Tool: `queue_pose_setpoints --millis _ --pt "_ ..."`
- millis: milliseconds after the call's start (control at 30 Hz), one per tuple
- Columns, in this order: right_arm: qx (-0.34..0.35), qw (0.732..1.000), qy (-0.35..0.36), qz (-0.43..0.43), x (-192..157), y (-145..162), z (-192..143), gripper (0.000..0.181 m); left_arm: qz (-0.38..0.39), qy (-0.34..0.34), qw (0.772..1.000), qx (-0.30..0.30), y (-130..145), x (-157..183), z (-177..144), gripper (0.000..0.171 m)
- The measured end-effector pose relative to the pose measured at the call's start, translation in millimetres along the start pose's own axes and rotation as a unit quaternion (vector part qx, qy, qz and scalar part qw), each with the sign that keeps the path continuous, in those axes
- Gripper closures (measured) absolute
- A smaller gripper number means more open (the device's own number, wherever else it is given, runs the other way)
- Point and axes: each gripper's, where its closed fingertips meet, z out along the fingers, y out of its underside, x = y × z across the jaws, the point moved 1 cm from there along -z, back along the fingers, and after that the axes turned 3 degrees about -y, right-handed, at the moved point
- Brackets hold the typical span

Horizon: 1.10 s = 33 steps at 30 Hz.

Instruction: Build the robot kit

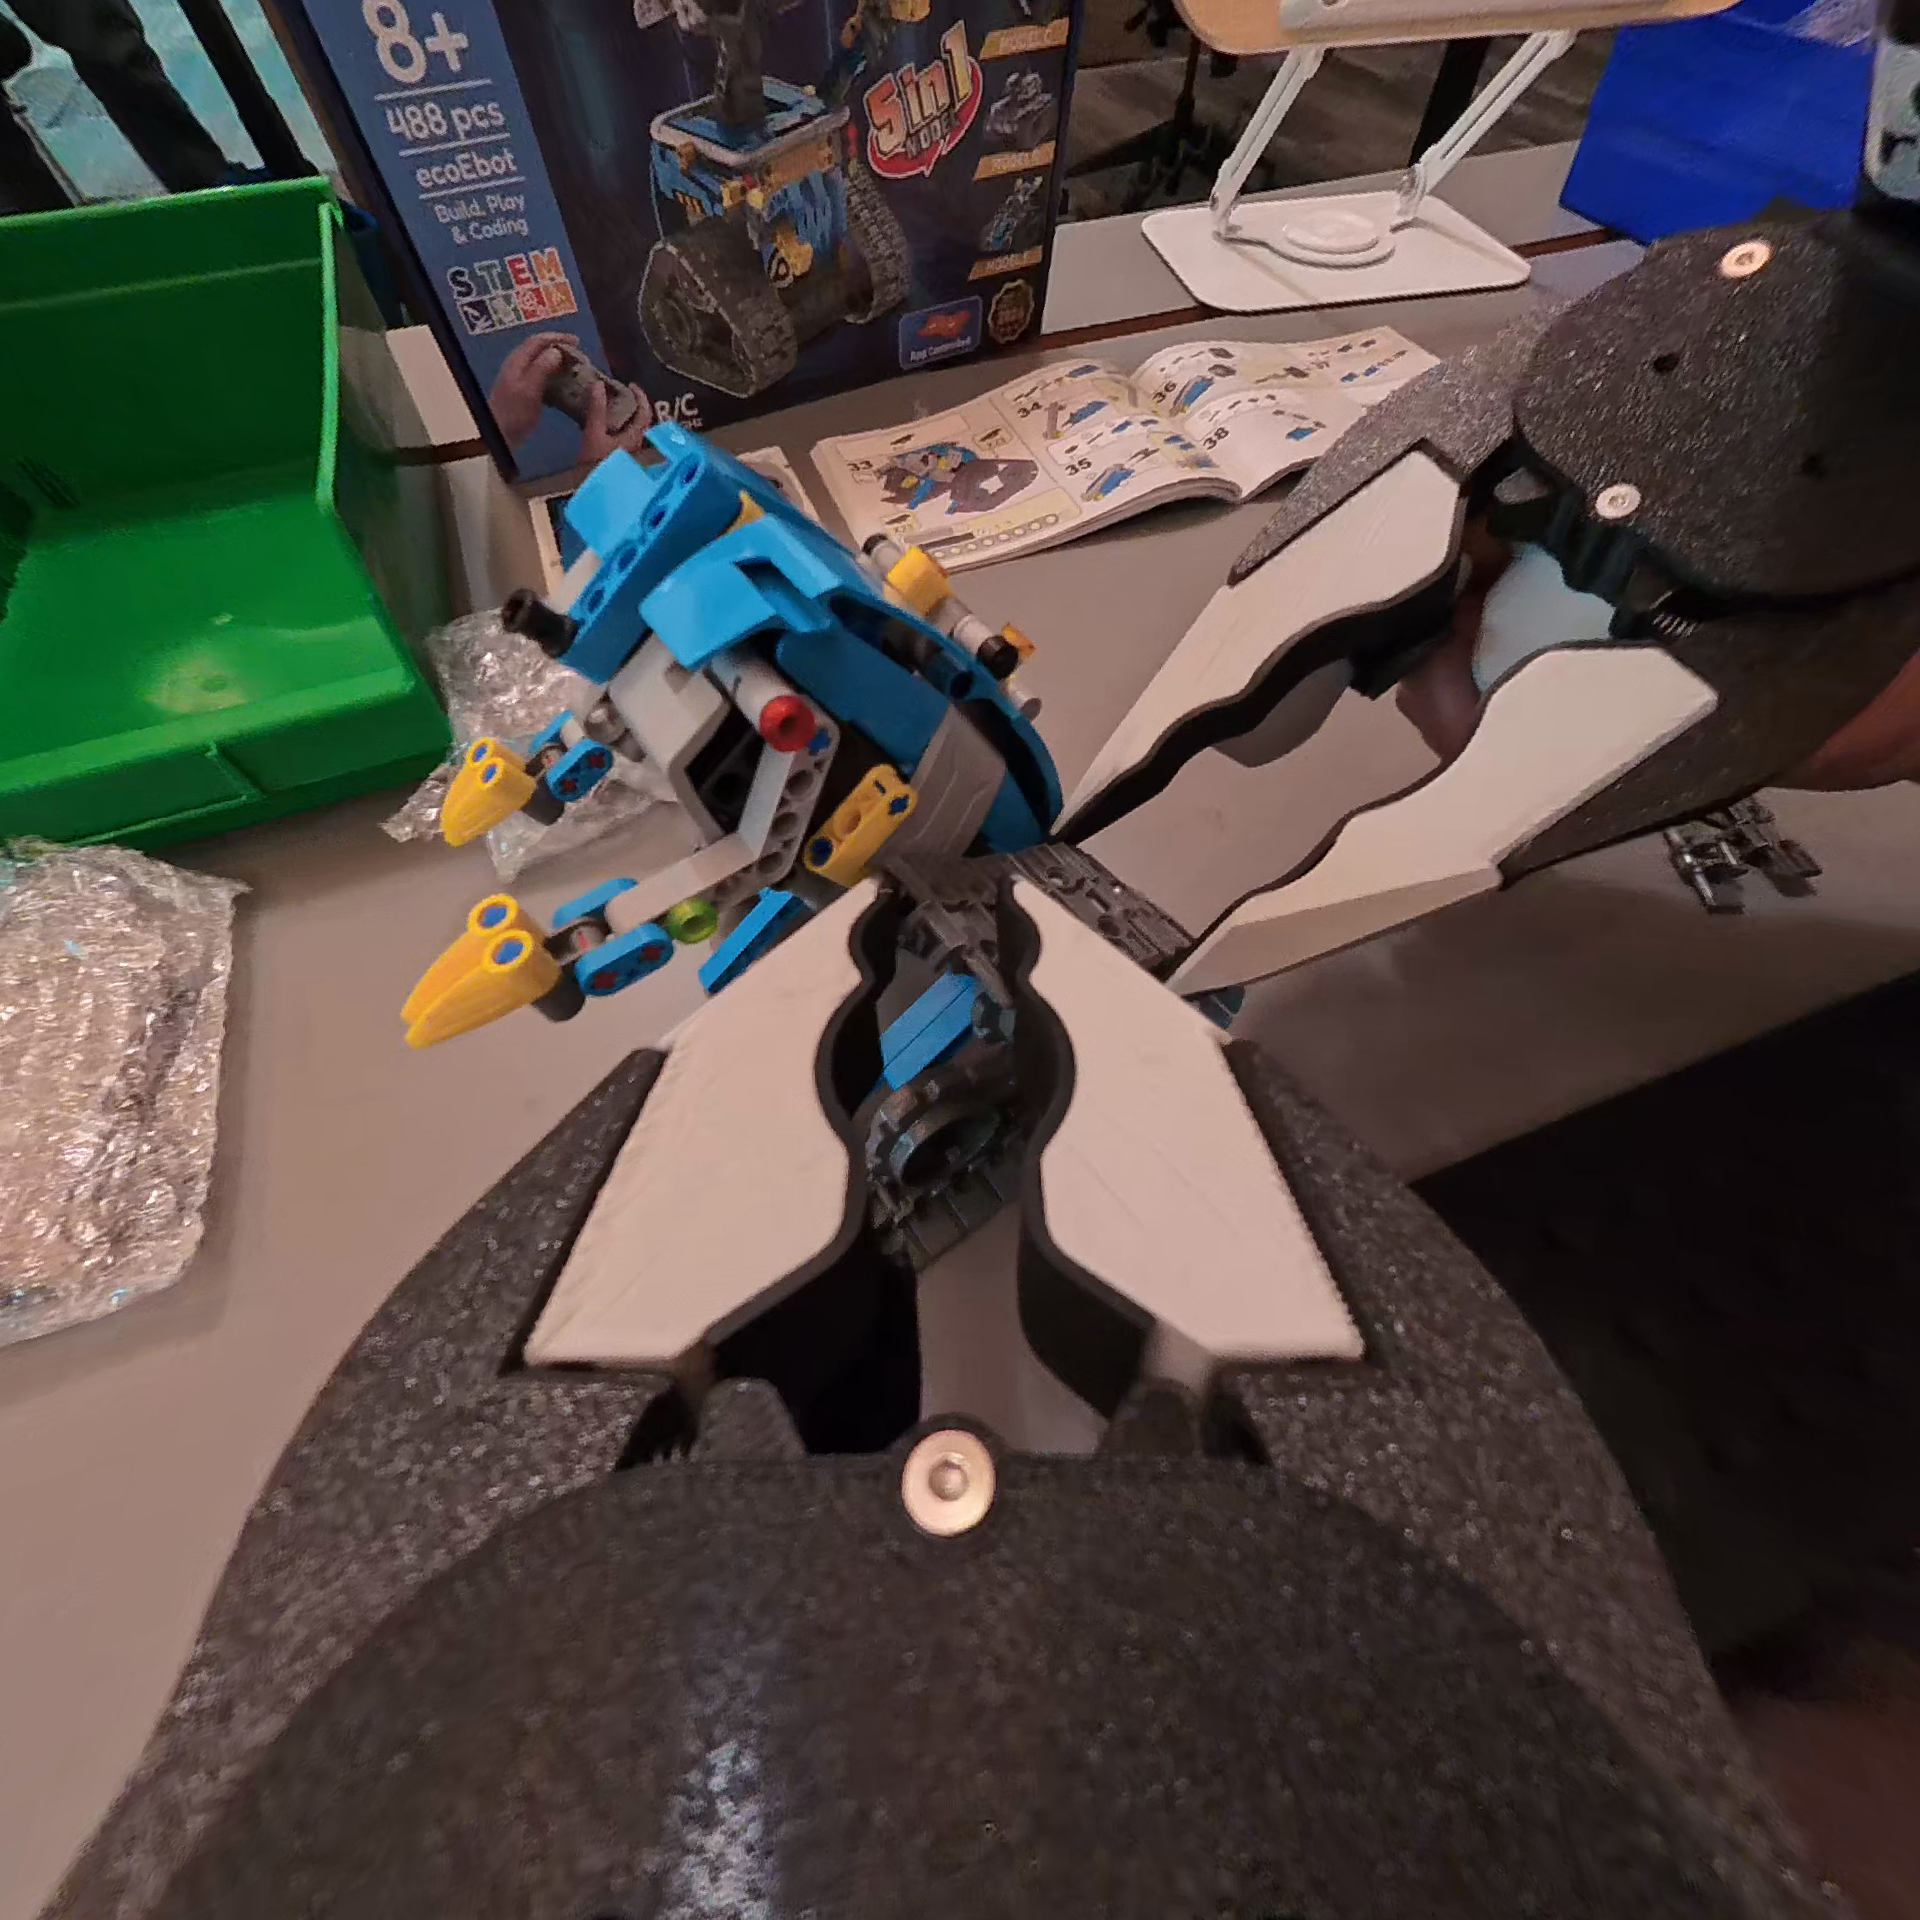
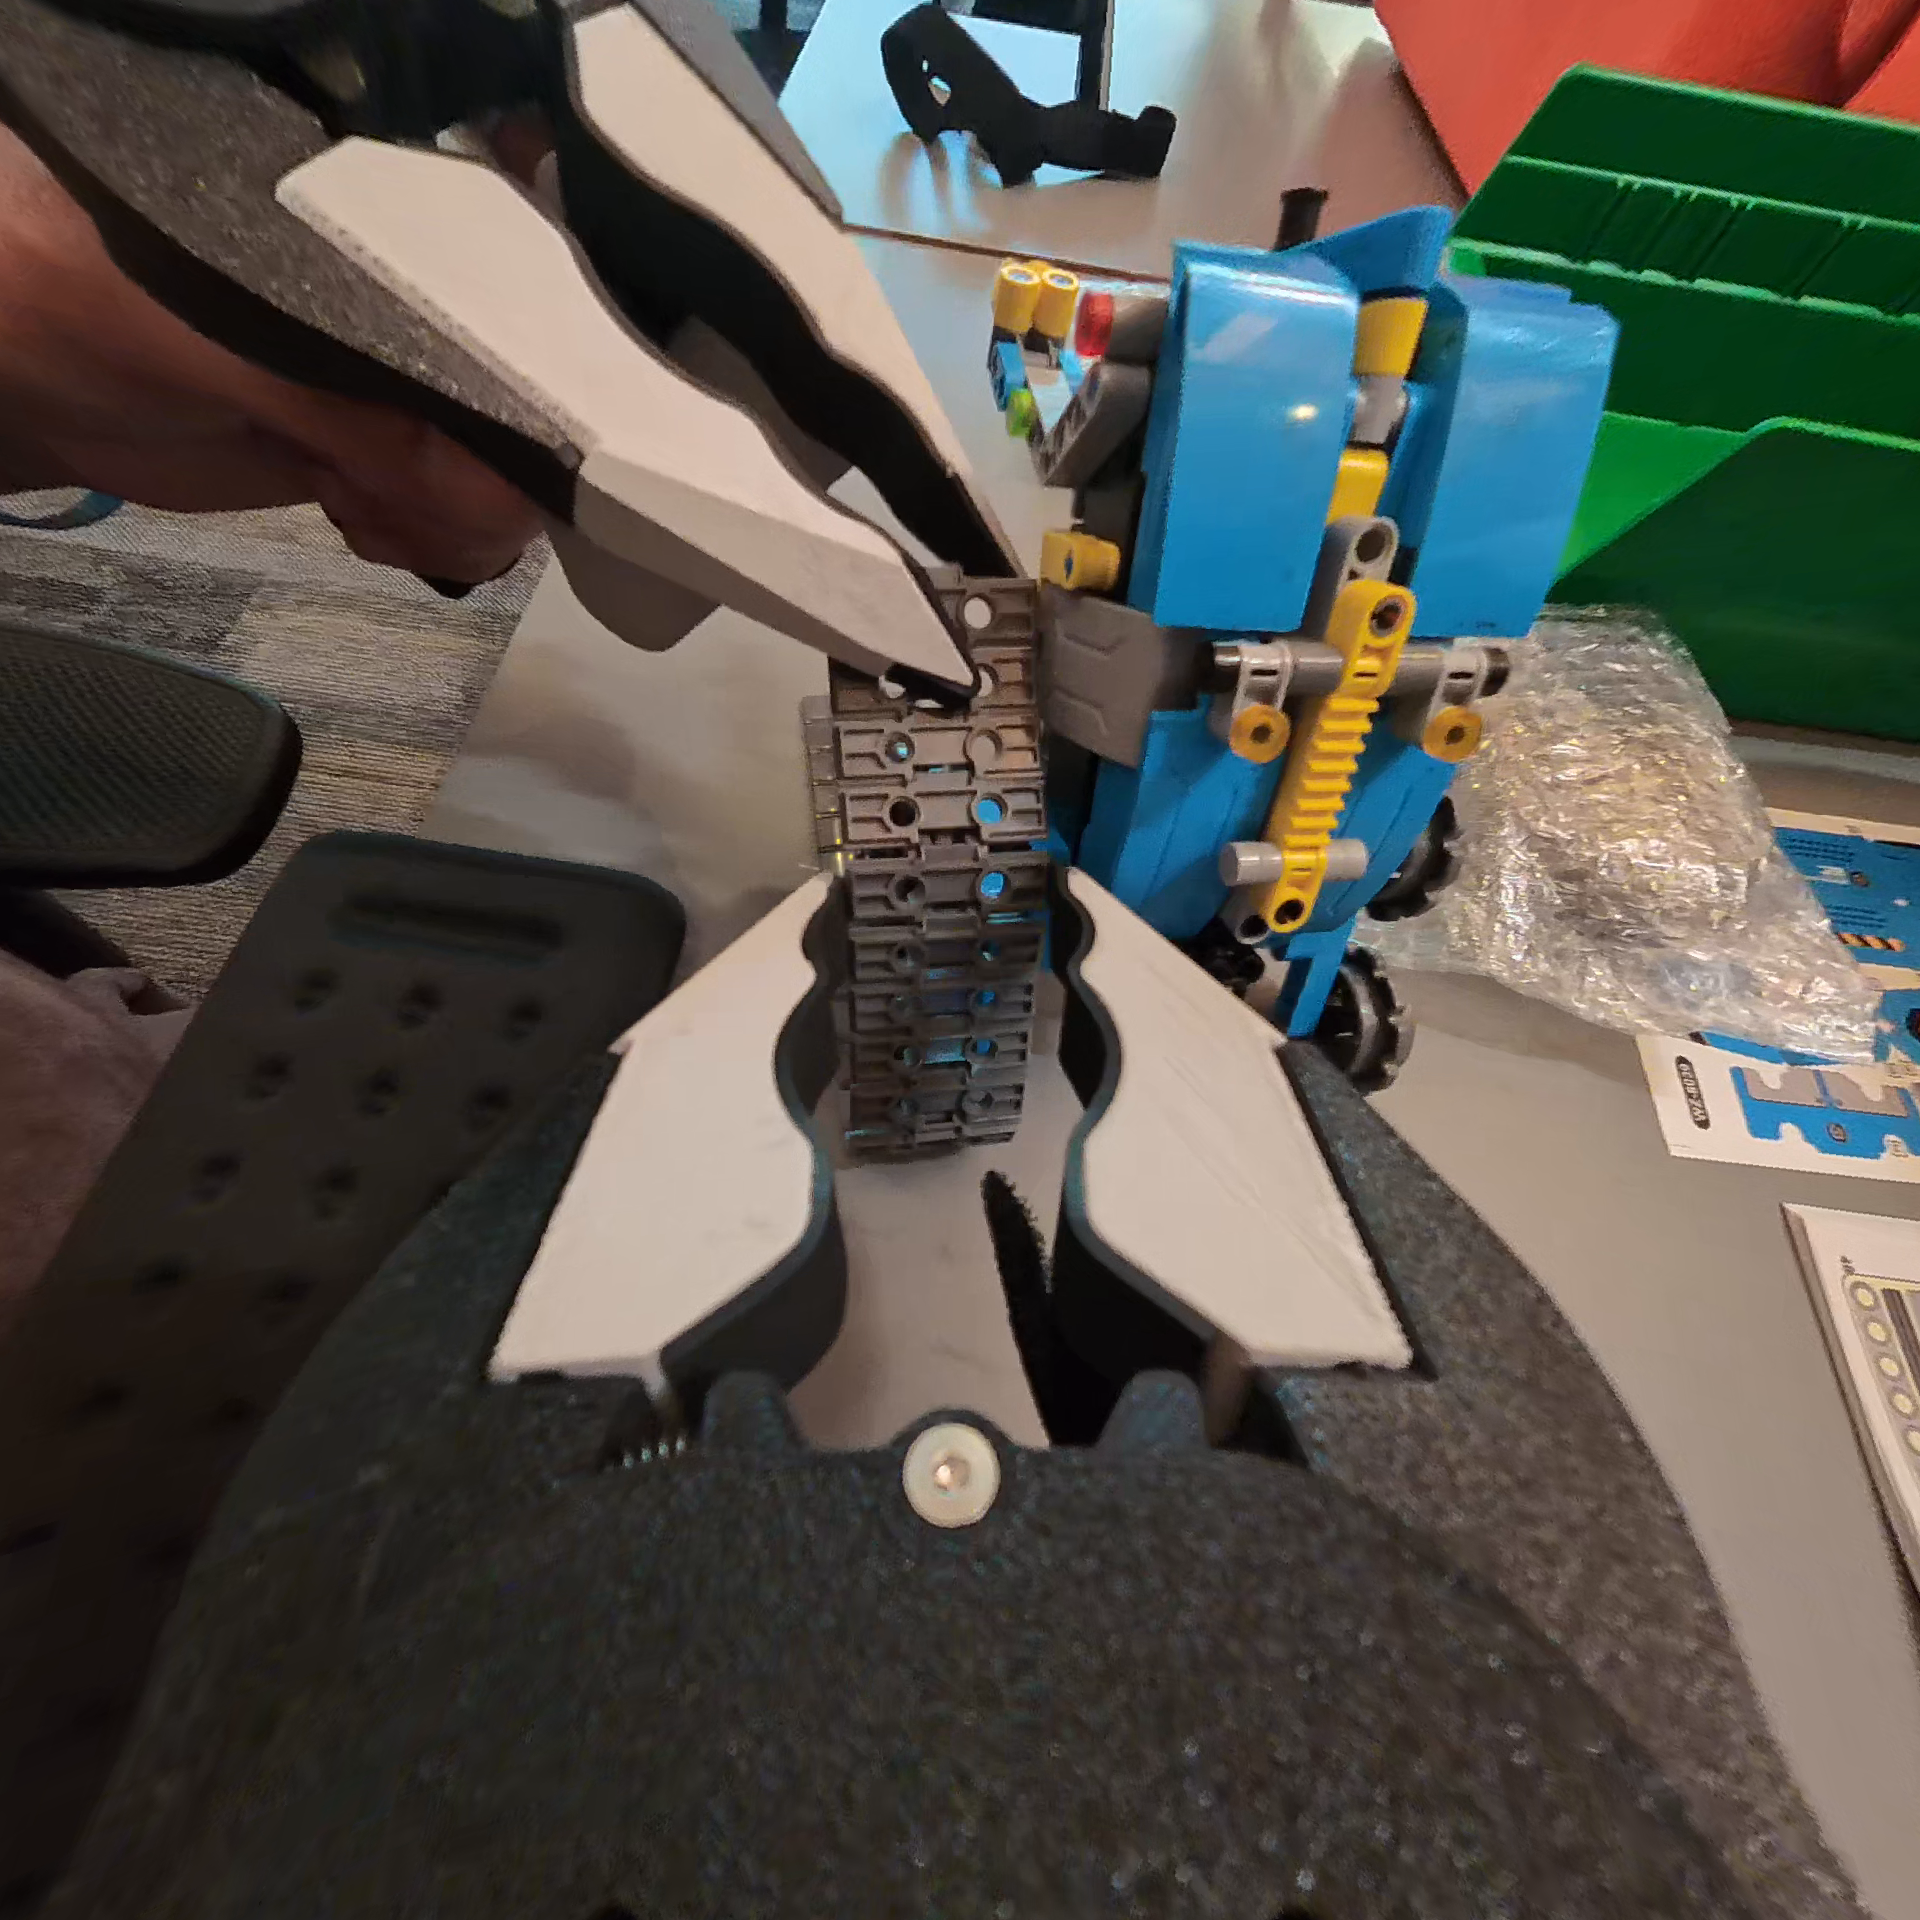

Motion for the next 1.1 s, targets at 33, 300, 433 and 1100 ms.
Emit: queue_pose_setpoints --millis 33,300,433,1100 --pt "0.0 1.0 -0.005 0.004 0 0 1 0.143 -0.003 -0.002 1.0 -0.003 2 -2 0 0.152" --pt "-0.009 1.0 -0.021 0.005 -5 4 4 0.136 -0.028 -0.021 0.998 -0.044 35 -18 -5 0.149" --pt "0.016 1.0 0.006 -0.008 -1 -8 -10 0.136 -0.02 -0.058 0.995 -0.074 59 -40 -16 0.149" --pt "-0.106 0.986 0.014 -0.128 -21 -24 18 0.136 -0.147 0.043 0.983 -0.096 105 -39 -17 0.13"
